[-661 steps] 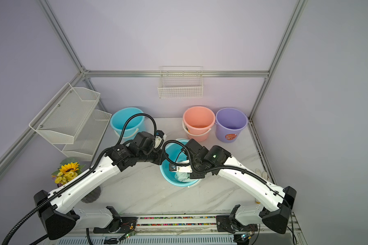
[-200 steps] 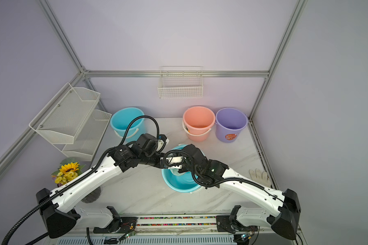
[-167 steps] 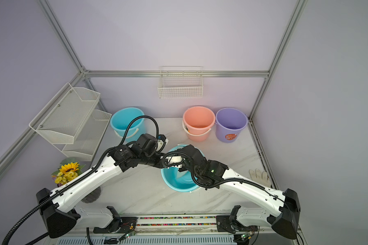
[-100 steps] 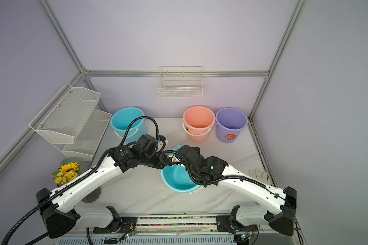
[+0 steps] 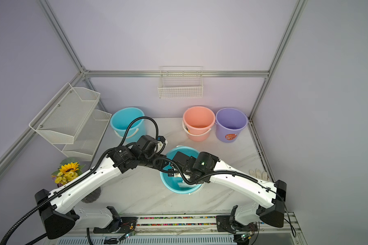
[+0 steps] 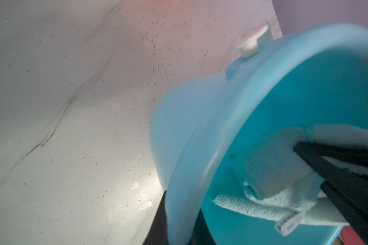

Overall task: Wipe the inside of the bucket with a cloth
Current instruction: Wipe the dirt from the inside of the bucket.

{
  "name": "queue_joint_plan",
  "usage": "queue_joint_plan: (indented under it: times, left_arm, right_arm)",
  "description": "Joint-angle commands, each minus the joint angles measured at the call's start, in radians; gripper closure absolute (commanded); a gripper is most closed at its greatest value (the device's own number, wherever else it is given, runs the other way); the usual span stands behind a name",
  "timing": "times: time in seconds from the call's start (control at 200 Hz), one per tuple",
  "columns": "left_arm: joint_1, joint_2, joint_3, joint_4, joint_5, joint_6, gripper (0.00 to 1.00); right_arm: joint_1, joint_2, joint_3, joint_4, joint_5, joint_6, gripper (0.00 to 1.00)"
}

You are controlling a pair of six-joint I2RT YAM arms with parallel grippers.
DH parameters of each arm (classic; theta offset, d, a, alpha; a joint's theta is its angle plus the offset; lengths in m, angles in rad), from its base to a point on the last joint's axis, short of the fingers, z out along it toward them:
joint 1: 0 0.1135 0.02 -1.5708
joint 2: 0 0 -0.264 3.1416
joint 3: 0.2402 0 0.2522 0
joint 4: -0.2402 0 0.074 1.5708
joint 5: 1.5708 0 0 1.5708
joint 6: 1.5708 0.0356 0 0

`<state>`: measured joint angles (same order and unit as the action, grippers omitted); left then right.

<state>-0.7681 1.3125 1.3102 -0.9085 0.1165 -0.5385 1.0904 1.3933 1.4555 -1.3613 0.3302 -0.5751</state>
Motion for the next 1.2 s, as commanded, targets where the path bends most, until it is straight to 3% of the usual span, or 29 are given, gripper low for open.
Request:
queue_joint_plan:
  times: [0.0, 0.165, 0.285, 0.405, 0.515, 0.675, 0.815, 1.04, 1.195]
  left_arm:
    - [0.0, -0.042, 0.03, 0.044, -0.021, 0.002, 1.0]
    - [0.001, -0.04, 0.033, 0.051, -0.01, -0.001, 1.0]
    - [0.001, -0.04, 0.034, 0.058, 0.0, -0.002, 1.0]
    - [0.001, -0.039, 0.032, 0.059, 0.008, -0.003, 1.0]
    - [0.0, -0.04, 0.029, 0.059, 0.012, -0.004, 1.0]
    - [0.001, -0.042, 0.021, 0.065, 0.015, -0.003, 1.0]
    - [0.0, -0.036, 0.024, 0.063, 0.027, 0.005, 1.0]
    - [0.0, -0.036, 0.022, 0.049, 0.027, 0.005, 1.0]
    - [0.002, -0.032, 0.021, 0.039, 0.024, -0.001, 1.0]
  right_arm:
    - [0.012, -0.018, -0.018, 0.006, -0.337, 0.116, 1.0]
    - [0.012, -0.109, -0.147, 0.33, -0.582, 0.243, 1.0]
    - [0.012, -0.138, -0.254, 0.63, -0.655, 0.37, 1.0]
    - [0.013, -0.143, -0.354, 0.941, -0.635, 0.488, 1.0]
    - [0.014, -0.137, -0.385, 1.083, -0.469, 0.486, 1.0]
    - [0.014, -0.157, -0.423, 1.235, -0.174, 0.35, 1.0]
    - [0.014, -0.158, -0.448, 1.36, -0.018, 0.197, 1.0]
    - [0.014, -0.138, -0.416, 1.273, 0.305, -0.054, 1.0]
    - [0.014, -0.172, -0.418, 1.2, 0.441, -0.171, 1.0]
